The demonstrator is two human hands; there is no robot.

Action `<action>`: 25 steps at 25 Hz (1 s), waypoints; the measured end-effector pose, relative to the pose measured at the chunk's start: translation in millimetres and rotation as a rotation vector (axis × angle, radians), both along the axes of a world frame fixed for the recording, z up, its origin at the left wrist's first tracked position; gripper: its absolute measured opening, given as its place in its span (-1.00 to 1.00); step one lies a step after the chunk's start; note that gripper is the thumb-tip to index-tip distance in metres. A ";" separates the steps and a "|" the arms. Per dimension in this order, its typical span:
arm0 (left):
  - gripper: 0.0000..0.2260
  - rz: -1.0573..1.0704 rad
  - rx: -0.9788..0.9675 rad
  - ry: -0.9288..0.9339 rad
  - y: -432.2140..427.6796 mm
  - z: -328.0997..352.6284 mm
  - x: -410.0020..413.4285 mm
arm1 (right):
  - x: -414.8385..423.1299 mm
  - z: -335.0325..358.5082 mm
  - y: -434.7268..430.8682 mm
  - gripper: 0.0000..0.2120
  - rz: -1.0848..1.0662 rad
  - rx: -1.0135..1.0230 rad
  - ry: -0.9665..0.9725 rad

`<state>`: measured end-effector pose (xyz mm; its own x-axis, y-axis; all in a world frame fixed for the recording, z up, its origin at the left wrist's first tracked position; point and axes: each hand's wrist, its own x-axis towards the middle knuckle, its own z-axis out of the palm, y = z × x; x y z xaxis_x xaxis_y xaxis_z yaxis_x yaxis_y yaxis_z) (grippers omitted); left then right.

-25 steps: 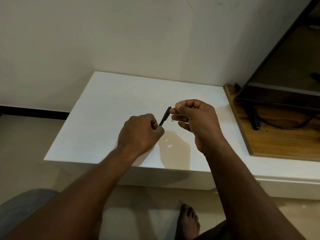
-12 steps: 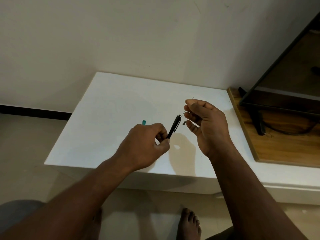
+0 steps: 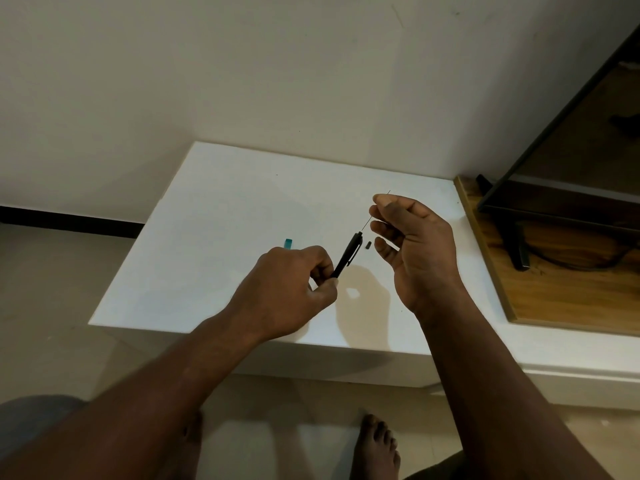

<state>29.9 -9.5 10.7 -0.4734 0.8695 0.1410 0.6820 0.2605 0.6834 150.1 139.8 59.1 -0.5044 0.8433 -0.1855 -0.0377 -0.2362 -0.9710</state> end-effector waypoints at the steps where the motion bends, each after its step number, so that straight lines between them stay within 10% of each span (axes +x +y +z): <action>1: -0.92 0.002 0.005 -0.004 -0.2 -0.4 -0.1 | 0.1 0.1 0.2 -0.94 0.000 0.005 -0.005; 25: -0.91 0.053 0.114 -0.029 -0.4 8.3 -3.5 | -3.1 -0.6 -8.8 -0.93 0.170 0.252 -0.050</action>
<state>26.4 -9.9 19.0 -0.5234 0.8224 0.2230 0.6489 0.2151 0.7298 147.0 131.0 58.4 -0.6378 0.7701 -0.0094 0.0313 0.0138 -0.9994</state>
